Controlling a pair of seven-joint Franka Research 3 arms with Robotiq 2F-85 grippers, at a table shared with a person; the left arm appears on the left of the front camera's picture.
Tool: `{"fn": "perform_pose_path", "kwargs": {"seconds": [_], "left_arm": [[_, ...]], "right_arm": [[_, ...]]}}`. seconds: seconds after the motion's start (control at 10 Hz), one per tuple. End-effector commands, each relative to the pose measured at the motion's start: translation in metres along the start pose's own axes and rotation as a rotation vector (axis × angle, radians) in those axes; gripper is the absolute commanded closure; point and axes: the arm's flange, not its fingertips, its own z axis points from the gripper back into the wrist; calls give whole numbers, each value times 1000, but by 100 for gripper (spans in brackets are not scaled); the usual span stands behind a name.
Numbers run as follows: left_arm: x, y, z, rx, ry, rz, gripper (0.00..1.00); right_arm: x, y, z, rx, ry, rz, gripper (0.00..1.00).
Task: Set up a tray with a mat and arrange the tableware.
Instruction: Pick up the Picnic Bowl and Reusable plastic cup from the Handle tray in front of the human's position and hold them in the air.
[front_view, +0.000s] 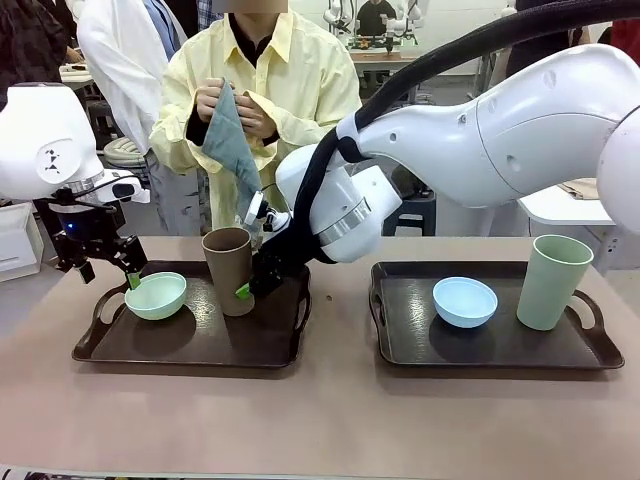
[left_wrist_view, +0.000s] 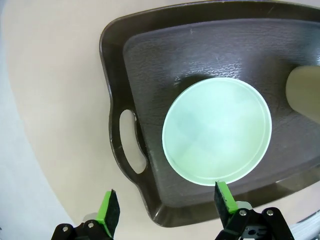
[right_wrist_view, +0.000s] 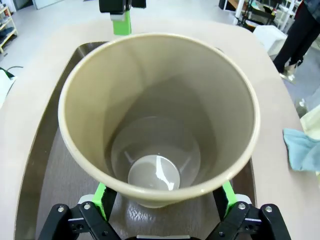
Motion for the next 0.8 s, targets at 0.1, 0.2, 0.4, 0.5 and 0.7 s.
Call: {"fn": "perform_pose_path", "kwargs": {"seconds": [0.1,0.2,0.4,0.5,0.7], "left_arm": [[6,-3,-6,-11,9,11,0],[9,-4,-8,-23,15,13,0],[13,-6,-12,-39,33,23,0],[16,-7,-16,-47,45,36,0],[26,-13,-24,-86,52,73,0]], "right_arm": [[2,-2,-13,45,-65,4,0],[4,-3,-17,63,-73,0,0],[5,-3,-23,81,-78,-2,0],[5,-4,-26,85,-77,0,0],[3,-6,-28,84,-75,7,0]]}}
